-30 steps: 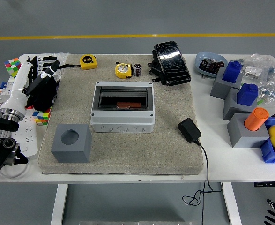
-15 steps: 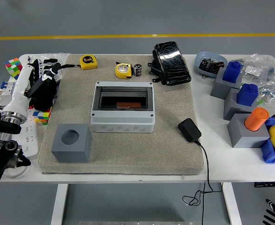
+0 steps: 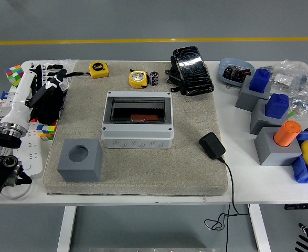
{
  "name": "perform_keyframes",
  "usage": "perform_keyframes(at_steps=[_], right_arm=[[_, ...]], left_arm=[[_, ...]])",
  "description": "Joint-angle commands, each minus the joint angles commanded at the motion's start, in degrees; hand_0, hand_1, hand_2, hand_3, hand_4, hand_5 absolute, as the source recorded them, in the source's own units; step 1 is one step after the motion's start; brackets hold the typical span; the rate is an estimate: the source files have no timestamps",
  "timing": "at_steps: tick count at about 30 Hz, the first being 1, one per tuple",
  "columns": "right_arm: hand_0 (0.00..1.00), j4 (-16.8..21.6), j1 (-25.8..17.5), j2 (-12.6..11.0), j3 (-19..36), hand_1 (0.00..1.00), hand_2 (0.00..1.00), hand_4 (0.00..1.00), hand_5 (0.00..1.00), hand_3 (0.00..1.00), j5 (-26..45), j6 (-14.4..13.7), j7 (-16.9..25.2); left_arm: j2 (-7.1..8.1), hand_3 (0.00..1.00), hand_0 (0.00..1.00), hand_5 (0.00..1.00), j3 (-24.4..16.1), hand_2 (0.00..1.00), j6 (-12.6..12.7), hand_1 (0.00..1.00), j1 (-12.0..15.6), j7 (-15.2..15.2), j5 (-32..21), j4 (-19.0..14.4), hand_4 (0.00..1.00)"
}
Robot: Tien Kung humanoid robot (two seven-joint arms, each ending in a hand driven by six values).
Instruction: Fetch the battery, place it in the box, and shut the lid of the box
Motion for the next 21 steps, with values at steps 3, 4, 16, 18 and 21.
perform_keyframes(at_steps=[3,4,16,18,21], right_arm=[[0.626,0.00,-0.06,0.08,0.20,0.686,0.668,0.917,0.493,0.549,-0.23,-0.01,-0.01],[0.626,0.00,-0.10,0.11,0.16,0.686,0.668,0.917,0.493,0.549,-0.22,0.00,0.01],[0.625,0.00,-0.19,0.52,-0.40,0.686,0.668,0.917,0.493,0.548,0.09,-0.43,0.18],[0.623,0.00,-0.32,0.60,-0.22,0.686,0.668,0.916,0.493,0.549,-0.02,-0.56,0.14],[0.623,0.00,-0.50,0.73,-0.11,0.686,0.668,0.916,0.493,0.549,-0.13,-0.61,0.07]], left_arm=[[-0.04,0.677,0.430,0.814,0.04,0.610,-0.12,0.595,-0.04,0.07,0.03,0.02,0.998],[0.00,0.677,0.430,0.814,0.16,0.610,-0.16,0.595,-0.07,0.05,0.02,0.02,0.998],[0.46,0.672,0.429,0.814,0.48,0.607,-0.45,0.594,0.06,-0.01,-0.08,-0.07,0.998],[0.47,0.665,0.429,0.812,0.61,0.605,-0.53,0.594,0.13,0.01,-0.04,-0.07,0.998],[0.36,0.665,0.429,0.812,0.40,0.605,-0.54,0.594,0.40,0.03,0.02,-0.13,0.998]])
